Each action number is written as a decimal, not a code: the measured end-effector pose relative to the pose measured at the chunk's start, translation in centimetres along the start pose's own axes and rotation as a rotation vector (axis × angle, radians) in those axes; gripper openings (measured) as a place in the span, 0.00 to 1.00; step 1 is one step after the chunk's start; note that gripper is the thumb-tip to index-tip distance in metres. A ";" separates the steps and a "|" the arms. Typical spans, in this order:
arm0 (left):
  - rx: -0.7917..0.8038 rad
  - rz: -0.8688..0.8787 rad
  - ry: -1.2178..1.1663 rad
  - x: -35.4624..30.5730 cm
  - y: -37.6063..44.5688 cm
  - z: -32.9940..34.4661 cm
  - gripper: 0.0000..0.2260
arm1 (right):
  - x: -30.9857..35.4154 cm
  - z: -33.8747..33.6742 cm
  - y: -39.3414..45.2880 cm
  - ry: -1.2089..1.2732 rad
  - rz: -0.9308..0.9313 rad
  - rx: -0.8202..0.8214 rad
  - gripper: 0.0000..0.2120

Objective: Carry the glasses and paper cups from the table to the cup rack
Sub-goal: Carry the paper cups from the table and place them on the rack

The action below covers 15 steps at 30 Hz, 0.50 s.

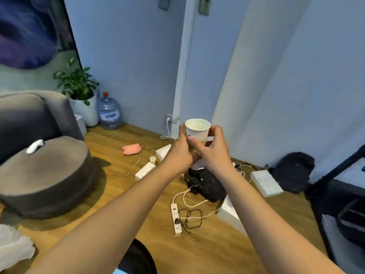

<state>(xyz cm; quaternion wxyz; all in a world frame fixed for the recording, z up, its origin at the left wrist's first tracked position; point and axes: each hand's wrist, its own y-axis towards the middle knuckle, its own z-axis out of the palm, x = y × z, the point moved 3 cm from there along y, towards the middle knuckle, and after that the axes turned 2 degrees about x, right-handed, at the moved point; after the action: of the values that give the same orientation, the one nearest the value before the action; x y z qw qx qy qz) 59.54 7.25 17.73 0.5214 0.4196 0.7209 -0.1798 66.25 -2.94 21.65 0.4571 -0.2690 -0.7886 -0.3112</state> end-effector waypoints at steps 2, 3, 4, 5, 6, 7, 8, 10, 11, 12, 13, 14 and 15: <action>0.063 0.102 0.031 -5.9 0.9 1.9 0.37 | 2.5 -5.5 -0.2 -0.017 -0.050 -0.090 0.25; 0.094 0.152 0.043 -8.6 1.2 3.0 0.36 | 3.5 -8.3 -0.6 -0.029 -0.069 -0.131 0.25; 0.122 0.201 0.048 -11.1 1.4 4.2 0.36 | 4.4 -11.0 -1.0 -0.046 -0.087 -0.165 0.25; 0.146 0.239 0.049 -13.2 1.5 5.2 0.36 | 5.0 -13.3 -1.4 -0.066 -0.100 -0.190 0.25; 0.173 0.282 0.043 -15.6 1.5 6.7 0.36 | 5.5 -16.1 -2.1 -0.090 -0.113 -0.219 0.25; 0.202 0.317 0.038 -17.8 1.3 8.2 0.36 | 5.9 -18.6 -3.0 -0.110 -0.122 -0.240 0.25; 0.233 0.344 0.034 -19.8 0.9 9.8 0.36 | 6.1 -21.1 -4.0 -0.128 -0.125 -0.265 0.25; 0.294 0.381 0.017 -23.4 0.0 13.2 0.38 | 6.3 -25.6 -6.2 -0.161 -0.132 -0.326 0.26; 0.330 0.401 -0.002 -25.2 -0.8 15.0 0.39 | 6.4 -27.9 -7.5 -0.172 -0.129 -0.362 0.27; 0.368 0.423 -0.021 -26.8 -1.7 16.6 0.40 | 6.5 -30.0 -8.7 -0.181 -0.125 -0.393 0.28; 0.408 0.454 -0.038 -28.6 -2.7 18.4 0.41 | 6.6 -32.2 -10.3 -0.192 -0.123 -0.427 0.28; 0.442 0.482 -0.054 -30.3 -3.8 20.0 0.42 | 6.7 -34.3 -11.8 -0.204 -0.123 -0.457 0.29; 0.465 0.504 -0.072 -31.6 -4.7 21.3 0.41 | 6.7 -36.0 -12.9 -0.213 -0.118 -0.481 0.29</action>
<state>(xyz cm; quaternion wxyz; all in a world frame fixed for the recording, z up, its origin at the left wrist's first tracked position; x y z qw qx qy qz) 71.86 -23.52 37.08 0.4652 0.6855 0.5154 -0.2193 74.03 -37.07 38.45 0.2754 -0.3549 -0.7499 -0.4857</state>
